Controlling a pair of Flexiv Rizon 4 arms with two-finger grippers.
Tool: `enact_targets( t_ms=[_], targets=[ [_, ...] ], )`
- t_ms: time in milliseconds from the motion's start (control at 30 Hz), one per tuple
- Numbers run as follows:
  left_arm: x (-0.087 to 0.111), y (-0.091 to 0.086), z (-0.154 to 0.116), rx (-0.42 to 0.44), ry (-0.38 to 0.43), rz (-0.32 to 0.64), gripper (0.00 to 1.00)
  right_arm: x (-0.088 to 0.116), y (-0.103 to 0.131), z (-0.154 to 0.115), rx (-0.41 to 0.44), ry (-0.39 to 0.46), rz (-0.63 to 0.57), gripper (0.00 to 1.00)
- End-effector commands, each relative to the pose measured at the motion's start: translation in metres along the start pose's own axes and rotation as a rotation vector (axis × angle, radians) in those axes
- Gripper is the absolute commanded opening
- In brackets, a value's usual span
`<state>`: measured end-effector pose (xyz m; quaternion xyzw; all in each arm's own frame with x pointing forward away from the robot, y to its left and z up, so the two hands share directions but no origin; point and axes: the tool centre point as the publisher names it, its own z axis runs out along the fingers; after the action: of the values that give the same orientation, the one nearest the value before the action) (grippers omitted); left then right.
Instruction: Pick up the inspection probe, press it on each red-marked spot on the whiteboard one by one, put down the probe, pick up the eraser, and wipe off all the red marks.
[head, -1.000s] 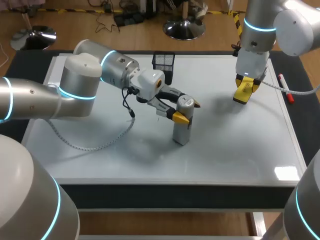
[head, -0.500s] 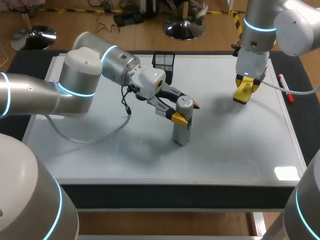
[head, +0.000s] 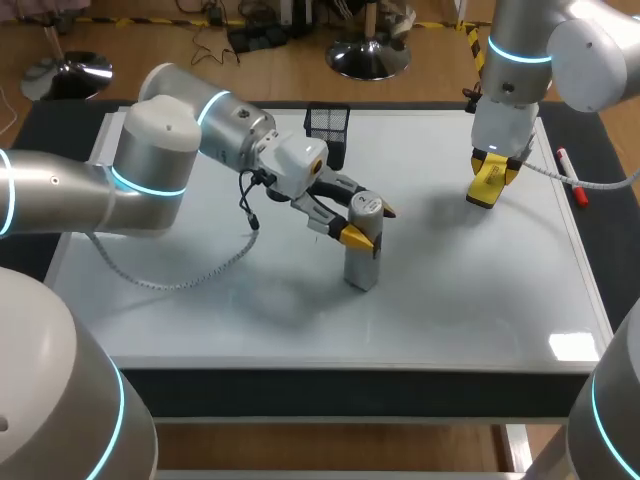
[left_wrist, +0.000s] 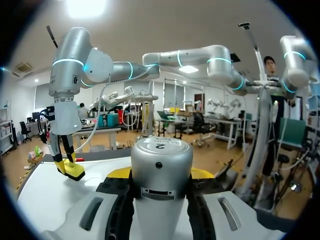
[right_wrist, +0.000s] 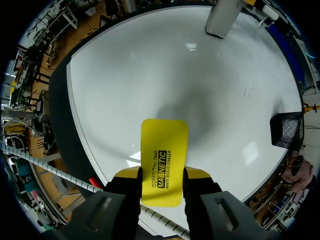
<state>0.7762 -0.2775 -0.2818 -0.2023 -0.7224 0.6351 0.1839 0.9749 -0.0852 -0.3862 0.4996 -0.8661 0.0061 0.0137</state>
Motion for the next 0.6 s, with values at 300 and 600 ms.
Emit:
enact_targets(
  t_ms=[300, 600],
  targets=[
    [0.001, -0.005, -0.003, 0.003, 0.002, 0.009, 0.00, 0.000, -0.001, -0.001, 0.001, 0.004, -0.002, 0.00],
    [-0.007, -0.022, -0.025, 0.051, -0.024, 0.005, 0.00, 0.000, -0.001, -0.001, 0.001, 0.004, -0.002, 0.00]
  ],
)
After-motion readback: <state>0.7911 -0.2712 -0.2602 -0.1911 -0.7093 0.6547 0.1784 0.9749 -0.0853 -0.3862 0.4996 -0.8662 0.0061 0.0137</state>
